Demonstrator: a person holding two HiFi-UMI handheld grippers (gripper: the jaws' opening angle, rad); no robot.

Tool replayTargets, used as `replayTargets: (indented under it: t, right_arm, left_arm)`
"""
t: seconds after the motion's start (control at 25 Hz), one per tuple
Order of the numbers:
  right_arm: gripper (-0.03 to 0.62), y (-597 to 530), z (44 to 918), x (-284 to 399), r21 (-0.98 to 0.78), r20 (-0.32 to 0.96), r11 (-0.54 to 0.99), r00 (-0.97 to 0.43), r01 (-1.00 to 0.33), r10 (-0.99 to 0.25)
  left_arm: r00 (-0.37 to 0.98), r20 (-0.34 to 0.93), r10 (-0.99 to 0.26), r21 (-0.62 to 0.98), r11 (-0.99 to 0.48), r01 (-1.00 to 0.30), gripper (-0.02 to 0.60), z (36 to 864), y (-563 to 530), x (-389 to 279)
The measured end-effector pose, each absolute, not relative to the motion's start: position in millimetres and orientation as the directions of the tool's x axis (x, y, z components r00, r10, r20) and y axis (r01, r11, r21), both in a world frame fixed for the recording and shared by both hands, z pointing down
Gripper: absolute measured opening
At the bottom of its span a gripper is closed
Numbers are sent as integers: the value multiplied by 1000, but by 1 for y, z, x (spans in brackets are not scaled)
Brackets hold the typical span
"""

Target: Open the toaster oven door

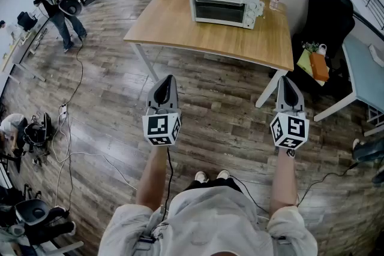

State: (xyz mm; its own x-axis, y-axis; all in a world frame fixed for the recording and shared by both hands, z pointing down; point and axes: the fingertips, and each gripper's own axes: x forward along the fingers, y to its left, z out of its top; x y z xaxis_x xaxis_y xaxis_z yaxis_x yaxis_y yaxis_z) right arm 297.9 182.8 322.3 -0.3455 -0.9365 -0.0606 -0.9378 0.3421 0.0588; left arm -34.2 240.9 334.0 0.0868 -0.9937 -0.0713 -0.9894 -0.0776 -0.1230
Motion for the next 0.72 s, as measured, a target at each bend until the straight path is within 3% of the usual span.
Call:
replayTargets:
  t: [0.72]
  right_arm:
    - [23, 195, 317, 264, 36, -85, 374, -376, -927, -923]
  left_arm:
    - [103, -93, -990, -112, -92, -989, 6, 331, 250, -45]
